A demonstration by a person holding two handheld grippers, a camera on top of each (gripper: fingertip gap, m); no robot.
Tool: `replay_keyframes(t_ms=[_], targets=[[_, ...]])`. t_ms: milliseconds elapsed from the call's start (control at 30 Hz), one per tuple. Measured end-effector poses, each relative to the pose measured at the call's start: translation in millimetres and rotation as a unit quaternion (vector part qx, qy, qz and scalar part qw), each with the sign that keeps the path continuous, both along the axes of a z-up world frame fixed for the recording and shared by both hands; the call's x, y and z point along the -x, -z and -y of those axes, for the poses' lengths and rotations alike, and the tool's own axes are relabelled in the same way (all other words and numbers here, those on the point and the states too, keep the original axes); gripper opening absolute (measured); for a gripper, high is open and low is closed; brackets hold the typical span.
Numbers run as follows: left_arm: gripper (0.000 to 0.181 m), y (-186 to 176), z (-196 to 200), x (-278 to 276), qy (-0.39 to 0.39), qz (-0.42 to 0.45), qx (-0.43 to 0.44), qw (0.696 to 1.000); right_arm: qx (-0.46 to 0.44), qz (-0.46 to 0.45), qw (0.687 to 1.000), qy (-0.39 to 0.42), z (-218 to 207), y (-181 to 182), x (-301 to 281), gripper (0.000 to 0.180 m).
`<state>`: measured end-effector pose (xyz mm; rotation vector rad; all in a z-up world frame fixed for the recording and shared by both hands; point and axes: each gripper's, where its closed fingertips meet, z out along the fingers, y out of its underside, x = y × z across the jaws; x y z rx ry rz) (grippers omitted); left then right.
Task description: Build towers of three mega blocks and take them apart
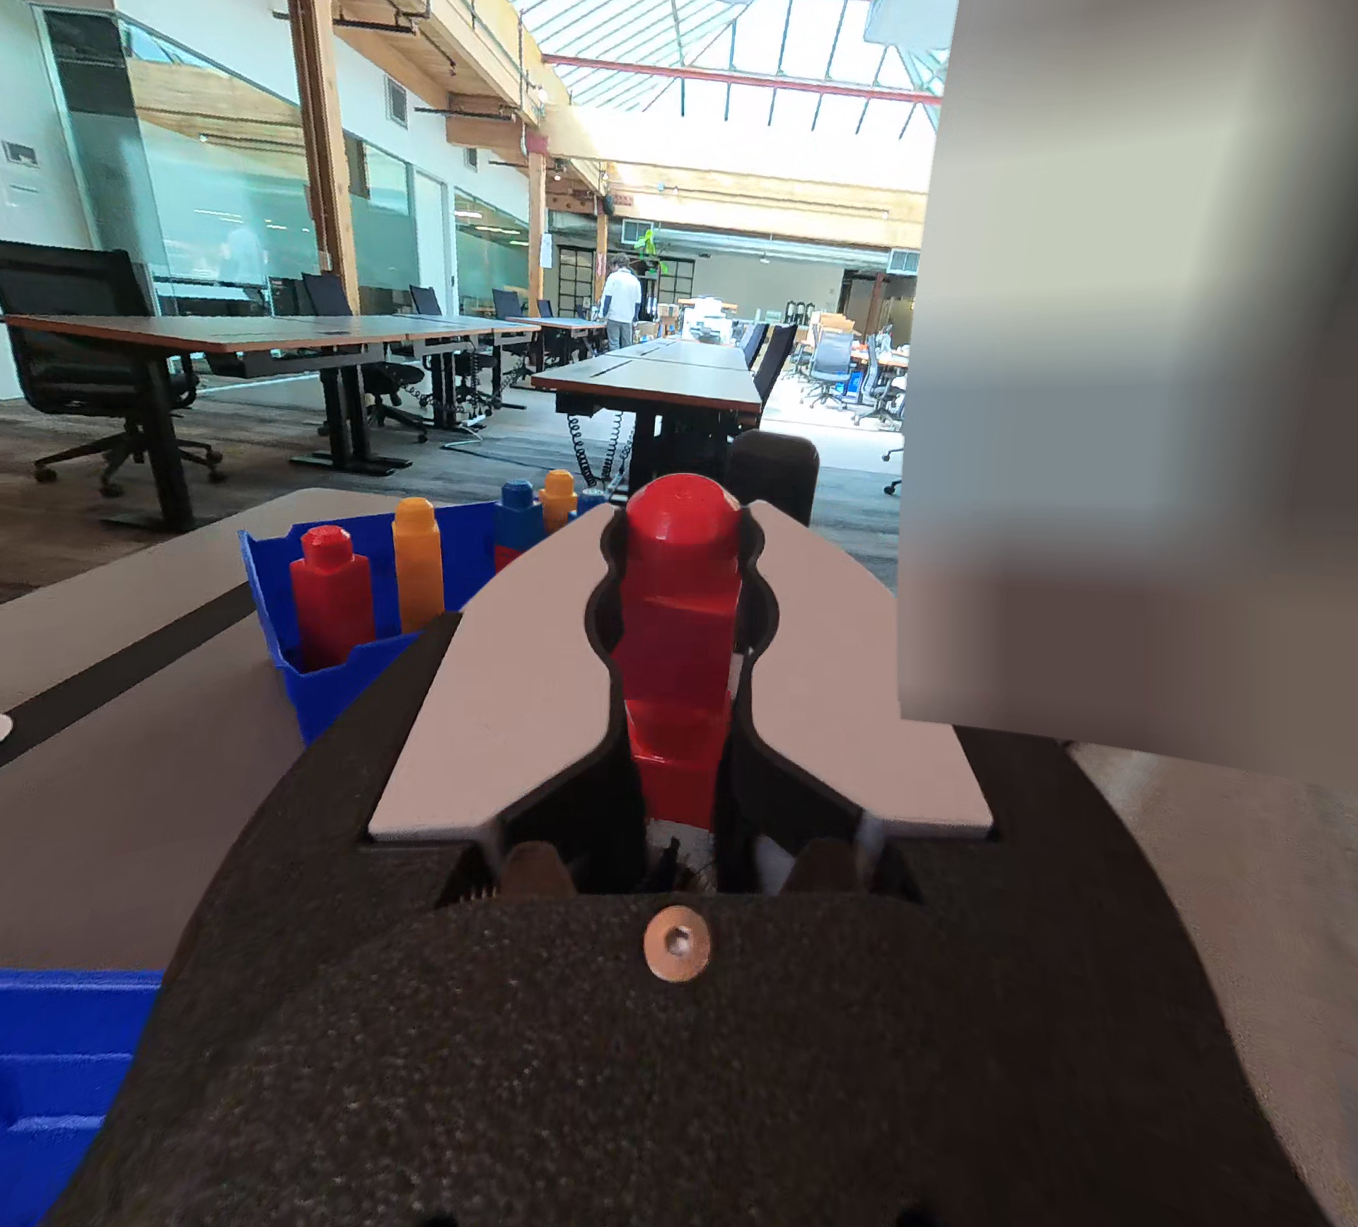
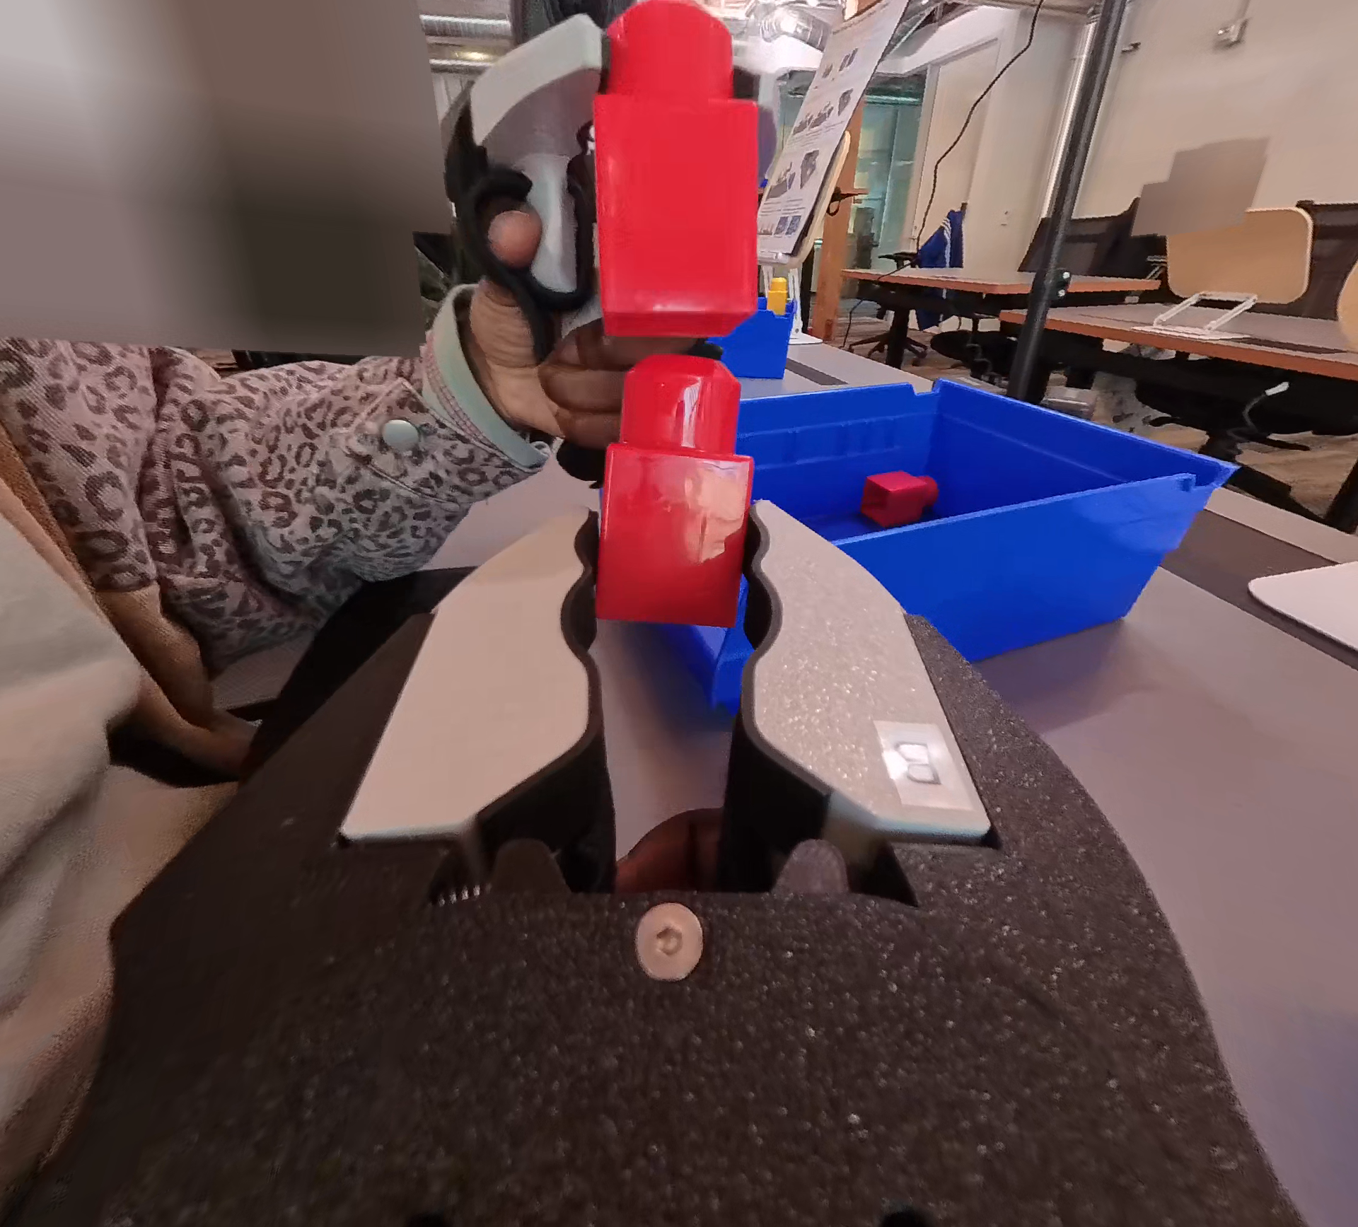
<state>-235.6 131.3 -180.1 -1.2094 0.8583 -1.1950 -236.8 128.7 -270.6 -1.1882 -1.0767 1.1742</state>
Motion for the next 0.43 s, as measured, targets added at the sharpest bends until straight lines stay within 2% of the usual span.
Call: replay_keyframes(t_ms=[167,433], targets=[[0.029,14,3,-9,0.009,-0.043,0.003,0.999,-0.026,-0.019,0.999,0.001,4,-8,-3,0.037],[0.029,15,3,-7,0.044,0.002,0.044,0.998,-0.048,-0.038,0.998,-0.003,9,-14,-6,0.036]])
